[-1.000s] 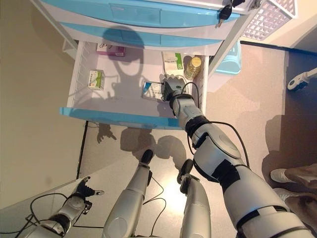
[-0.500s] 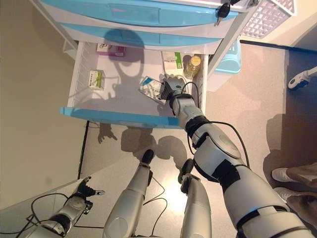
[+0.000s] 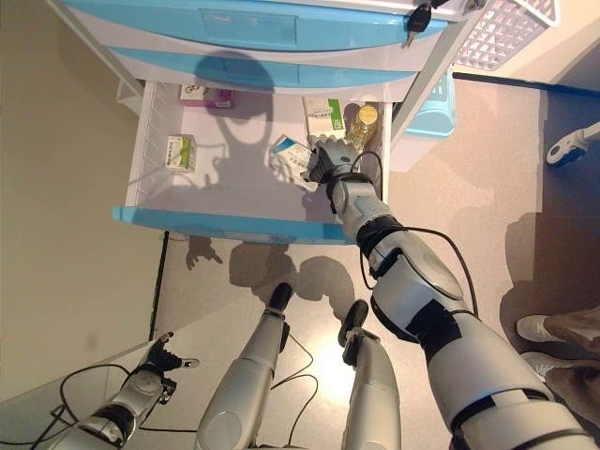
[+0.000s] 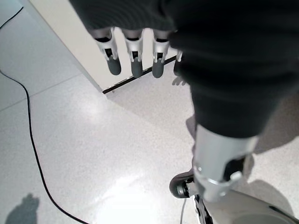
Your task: Open the drawer and pick up the medicine
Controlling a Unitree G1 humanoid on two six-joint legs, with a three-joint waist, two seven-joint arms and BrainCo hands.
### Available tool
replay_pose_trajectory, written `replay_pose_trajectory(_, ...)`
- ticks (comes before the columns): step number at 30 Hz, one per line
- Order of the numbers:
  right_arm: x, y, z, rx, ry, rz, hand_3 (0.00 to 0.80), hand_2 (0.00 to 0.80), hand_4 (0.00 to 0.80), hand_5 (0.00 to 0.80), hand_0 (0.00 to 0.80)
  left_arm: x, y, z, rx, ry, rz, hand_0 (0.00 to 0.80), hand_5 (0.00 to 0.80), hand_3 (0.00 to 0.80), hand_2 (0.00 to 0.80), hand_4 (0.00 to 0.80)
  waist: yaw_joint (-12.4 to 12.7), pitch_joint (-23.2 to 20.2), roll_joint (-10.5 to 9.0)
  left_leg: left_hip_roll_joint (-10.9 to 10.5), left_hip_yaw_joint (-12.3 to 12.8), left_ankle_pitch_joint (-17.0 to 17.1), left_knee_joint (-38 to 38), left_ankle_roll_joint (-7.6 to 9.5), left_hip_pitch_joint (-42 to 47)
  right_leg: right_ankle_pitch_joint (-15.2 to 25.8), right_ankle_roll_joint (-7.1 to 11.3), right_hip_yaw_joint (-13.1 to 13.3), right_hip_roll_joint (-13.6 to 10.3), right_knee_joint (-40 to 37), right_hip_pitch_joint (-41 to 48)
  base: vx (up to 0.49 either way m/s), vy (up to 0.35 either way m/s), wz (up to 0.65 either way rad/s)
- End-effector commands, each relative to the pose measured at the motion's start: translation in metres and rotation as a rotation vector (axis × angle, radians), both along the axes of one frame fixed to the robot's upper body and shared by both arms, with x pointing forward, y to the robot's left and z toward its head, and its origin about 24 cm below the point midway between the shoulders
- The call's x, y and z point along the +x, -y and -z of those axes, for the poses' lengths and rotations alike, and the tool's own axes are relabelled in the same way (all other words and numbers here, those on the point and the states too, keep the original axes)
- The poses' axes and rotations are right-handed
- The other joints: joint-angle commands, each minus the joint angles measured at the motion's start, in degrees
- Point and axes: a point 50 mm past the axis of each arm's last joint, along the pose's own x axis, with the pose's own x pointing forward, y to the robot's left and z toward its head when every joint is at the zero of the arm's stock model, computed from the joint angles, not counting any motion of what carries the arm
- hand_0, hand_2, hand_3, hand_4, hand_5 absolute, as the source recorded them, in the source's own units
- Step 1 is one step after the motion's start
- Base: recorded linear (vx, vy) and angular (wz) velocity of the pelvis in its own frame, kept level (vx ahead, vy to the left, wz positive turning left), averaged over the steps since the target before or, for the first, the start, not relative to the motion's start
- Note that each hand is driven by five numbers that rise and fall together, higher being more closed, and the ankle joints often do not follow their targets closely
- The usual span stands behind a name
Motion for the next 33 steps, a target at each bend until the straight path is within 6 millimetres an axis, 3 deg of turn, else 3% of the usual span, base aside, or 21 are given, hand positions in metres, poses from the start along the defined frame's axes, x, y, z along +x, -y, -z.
replay_pose_trajectory(1, 0.001, -0.005, -0.041, 0.085, 0.126, -0.047, 0.800, 0.800, 0.800, 0.800, 0.800, -0.020, -0.018, 0.004, 0.010, -0.026, -0.109, 0.000, 0.000, 0.000, 0.000, 0.000, -1.90, 0.13, 0.47, -2.91, 3.29, 2.49, -3.91, 5.54, 1.03, 1.31, 2.73, 0.86, 0.72, -0.82, 4.04, 0.012, 0.014, -0.07)
replay_pose_trajectory(21, -0.010, 0.015, -0.028, 0.198, 0.142, -0.110, 0.800, 0.800, 0.800, 0.800, 0.800, -0.047, -0.014, 0.019, -0.043, -0.093, -0.166, 0.000, 0.000, 0.000, 0.000, 0.000, -6.08, -6.11, -0.18, -0.42, 5.72, 5.70, -18.47, 4.34, 17.58, 6.14, 4.56, 3.46, 2.26, -16.82, 19.69, 0.048, 0.019, -0.16)
replay_pose_trajectory(33, -0.033, 0.071, 0.015, 0.287, 0.100, -0.043, 0.800, 0.800, 0.800, 0.800, 0.800, -0.083, -0.008, 0.035, -0.089, -0.199, -0.211, 0.000, 0.000, 0.000, 0.000, 0.000, -7.86, -11.56, 1.08, 1.89, 8.16, 7.48, -28.08, 3.77, 28.85, 8.61, 5.61, 4.22, 3.19, -26.62, 29.69, 0.075, 0.002, -0.15)
